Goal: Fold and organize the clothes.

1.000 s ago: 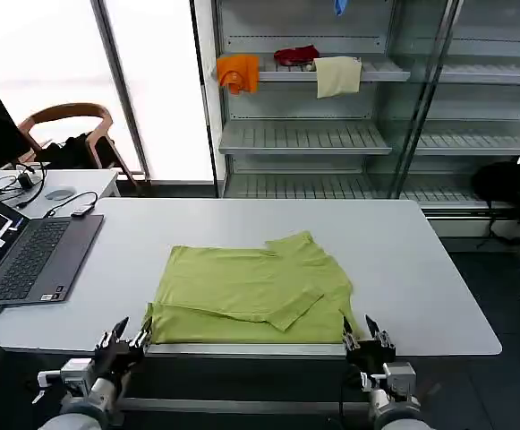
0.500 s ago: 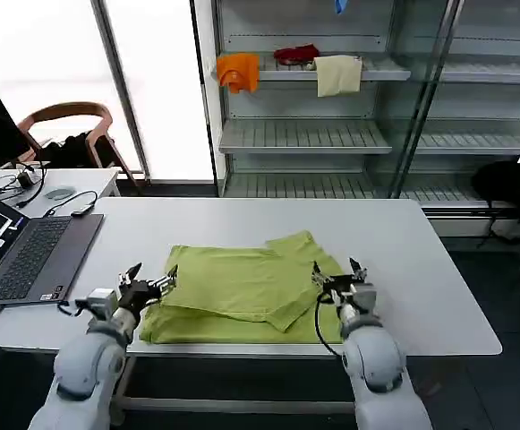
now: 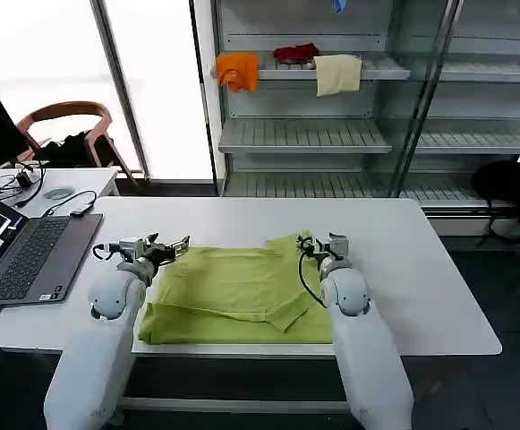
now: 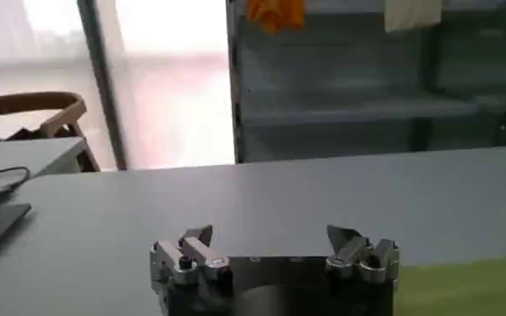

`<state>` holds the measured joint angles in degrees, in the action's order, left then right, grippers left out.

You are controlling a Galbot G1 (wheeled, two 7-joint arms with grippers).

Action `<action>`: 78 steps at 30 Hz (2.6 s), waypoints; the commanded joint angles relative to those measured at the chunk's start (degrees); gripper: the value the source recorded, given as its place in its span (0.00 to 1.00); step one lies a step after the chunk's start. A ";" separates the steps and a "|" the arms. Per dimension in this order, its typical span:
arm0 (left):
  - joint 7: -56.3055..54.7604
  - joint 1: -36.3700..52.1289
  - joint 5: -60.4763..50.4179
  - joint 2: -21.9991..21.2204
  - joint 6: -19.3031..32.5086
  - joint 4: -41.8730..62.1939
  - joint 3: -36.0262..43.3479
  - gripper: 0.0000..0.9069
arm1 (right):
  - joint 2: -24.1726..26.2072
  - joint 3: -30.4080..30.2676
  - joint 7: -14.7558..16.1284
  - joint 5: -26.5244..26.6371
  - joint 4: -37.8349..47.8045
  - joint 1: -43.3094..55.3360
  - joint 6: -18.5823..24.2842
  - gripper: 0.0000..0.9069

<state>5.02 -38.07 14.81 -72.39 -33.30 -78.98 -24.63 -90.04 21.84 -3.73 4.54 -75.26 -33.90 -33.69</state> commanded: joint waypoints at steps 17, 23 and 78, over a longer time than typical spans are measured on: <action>1.96 -2.54 -0.63 0.70 -0.12 0.64 0.75 1.00 | -0.83 0.23 0.88 -2.91 8.93 4.79 0.10 1.00; 2.33 -2.97 0.13 0.74 -0.11 -0.02 -0.04 0.98 | -1.03 0.04 0.91 -3.04 9.20 5.10 0.12 1.00; 4.20 -24.34 12.47 3.01 0.24 -25.32 -6.87 0.00 | 5.53 -2.69 -1.30 7.57 -36.11 -28.32 -0.04 0.00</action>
<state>8.24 -49.92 23.77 -70.30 -33.15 -91.64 -29.12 -86.44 19.55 -4.41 9.40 -96.12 -49.38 -33.82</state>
